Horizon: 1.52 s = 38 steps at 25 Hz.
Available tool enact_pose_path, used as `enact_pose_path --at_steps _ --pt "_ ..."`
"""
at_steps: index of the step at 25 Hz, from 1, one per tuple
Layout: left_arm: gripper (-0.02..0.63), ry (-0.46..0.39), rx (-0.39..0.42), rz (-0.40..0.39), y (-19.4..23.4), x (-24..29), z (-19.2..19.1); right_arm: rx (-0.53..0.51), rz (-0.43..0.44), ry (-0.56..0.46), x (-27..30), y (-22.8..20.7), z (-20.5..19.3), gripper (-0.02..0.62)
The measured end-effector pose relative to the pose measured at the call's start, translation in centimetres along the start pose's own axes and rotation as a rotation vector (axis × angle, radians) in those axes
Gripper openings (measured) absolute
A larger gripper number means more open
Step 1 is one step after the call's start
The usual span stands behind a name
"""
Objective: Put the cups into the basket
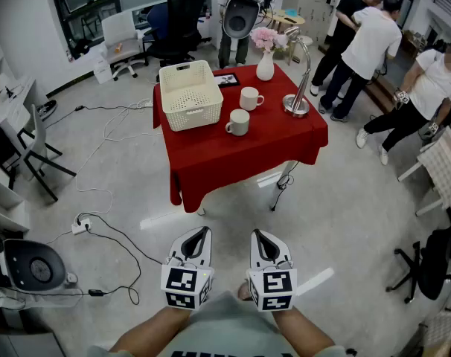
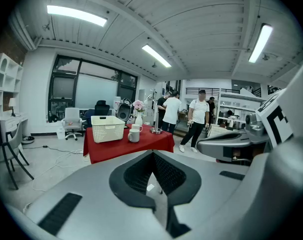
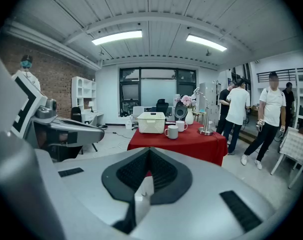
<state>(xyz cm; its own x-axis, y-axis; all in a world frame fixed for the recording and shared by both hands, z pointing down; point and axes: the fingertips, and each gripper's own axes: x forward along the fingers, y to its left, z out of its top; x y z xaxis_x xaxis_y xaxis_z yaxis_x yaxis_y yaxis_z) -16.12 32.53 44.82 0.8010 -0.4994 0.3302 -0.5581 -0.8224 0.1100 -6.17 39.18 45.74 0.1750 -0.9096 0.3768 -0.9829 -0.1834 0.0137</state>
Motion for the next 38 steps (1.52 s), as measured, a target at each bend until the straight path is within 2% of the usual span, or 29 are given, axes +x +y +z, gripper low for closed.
enact_pose_path --at_steps 9,15,19,30,38 --pt "0.003 -0.005 0.018 -0.019 0.8 -0.6 0.3 0.015 -0.012 -0.005 0.2 0.9 0.4 0.011" --pt "0.003 -0.011 0.028 -0.038 2.5 -1.6 0.4 0.082 -0.001 -0.009 0.7 2.8 0.8 0.012" --pt "0.003 -0.011 0.024 -0.058 3.9 -2.7 0.0 0.1 -0.024 -0.017 0.8 4.5 1.0 0.012" --pt "0.003 -0.033 -0.009 -0.1 6.3 -4.9 -0.4 0.06 -0.07 -0.02 0.3 8.3 1.8 0.012" --pt "0.003 -0.025 -0.027 -0.049 8.9 -3.5 -0.9 0.046 -0.028 -0.016 3.7 8.7 2.0 0.012"
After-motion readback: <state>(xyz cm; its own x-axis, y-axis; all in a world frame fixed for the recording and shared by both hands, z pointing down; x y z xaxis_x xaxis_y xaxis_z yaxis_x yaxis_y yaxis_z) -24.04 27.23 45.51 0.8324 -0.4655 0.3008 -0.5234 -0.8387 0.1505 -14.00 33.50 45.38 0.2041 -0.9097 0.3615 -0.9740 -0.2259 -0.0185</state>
